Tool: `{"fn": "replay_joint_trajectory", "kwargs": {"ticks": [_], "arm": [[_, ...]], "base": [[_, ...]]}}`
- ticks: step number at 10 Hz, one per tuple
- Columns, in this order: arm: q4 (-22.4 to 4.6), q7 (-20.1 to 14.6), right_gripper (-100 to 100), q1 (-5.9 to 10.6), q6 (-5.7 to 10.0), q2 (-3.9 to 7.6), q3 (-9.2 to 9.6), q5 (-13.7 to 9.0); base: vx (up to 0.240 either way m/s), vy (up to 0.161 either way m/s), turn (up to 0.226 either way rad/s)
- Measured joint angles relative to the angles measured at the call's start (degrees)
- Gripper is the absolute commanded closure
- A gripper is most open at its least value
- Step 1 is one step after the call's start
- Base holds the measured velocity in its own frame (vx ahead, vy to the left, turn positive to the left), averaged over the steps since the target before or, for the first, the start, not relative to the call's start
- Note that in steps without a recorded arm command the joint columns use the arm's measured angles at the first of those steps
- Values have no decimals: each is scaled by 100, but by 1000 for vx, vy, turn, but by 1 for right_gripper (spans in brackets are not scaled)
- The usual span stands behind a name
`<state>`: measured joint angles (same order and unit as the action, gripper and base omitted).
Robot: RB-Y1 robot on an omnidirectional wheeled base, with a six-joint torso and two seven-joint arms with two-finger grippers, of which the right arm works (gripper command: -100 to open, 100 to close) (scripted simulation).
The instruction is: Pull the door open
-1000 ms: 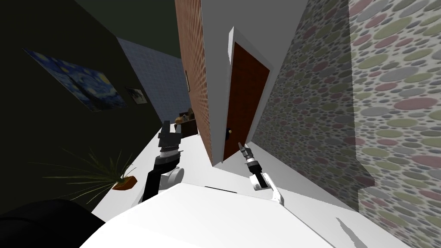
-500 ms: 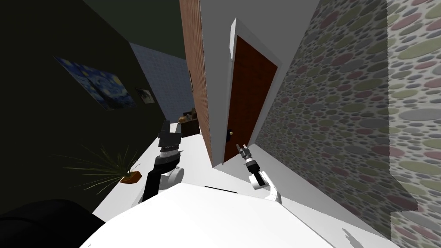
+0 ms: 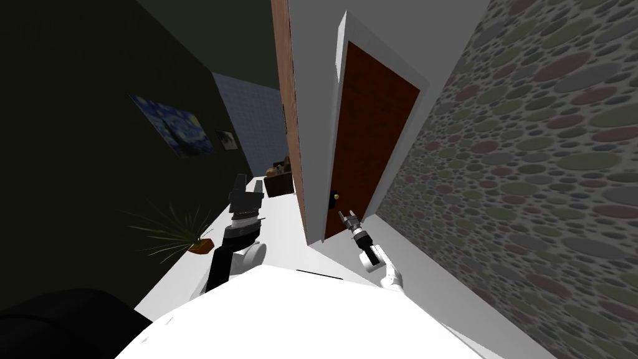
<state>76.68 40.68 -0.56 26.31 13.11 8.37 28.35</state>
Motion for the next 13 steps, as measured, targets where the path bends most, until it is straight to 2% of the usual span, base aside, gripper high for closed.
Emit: {"fn": "replay_joint_trajectory", "kwargs": {"ticks": [4, 5, 6, 8, 9, 10, 11, 12, 13], "arm": [[-498, 325, -100, 296, 39, 121, 109, 265], [-626, 402, -100, 373, 52, 141, 132, 326], [-641, 421, -100, 384, 55, 143, 135, 334], [-738, 448, -100, 383, 85, 188, -67, 271], [-812, 462, -100, 394, 112, 226, -195, 227], [-825, 488, -100, 378, 103, 218, -293, 202], [-956, 532, -100, 413, 145, 223, -428, 163], [-936, 516, -100, 384, 138, 289, -526, 124], [-1062, 543, -100, 434, 161, 288, -658, 87]], "base": [[111, -135, 136], [56, -61, 44], [30, 13, 191], [61, 64, 331], [67, 70, 145], [60, 79, 190], [60, 69, 203], [67, 39, 242], [73, 35, 226]]}}
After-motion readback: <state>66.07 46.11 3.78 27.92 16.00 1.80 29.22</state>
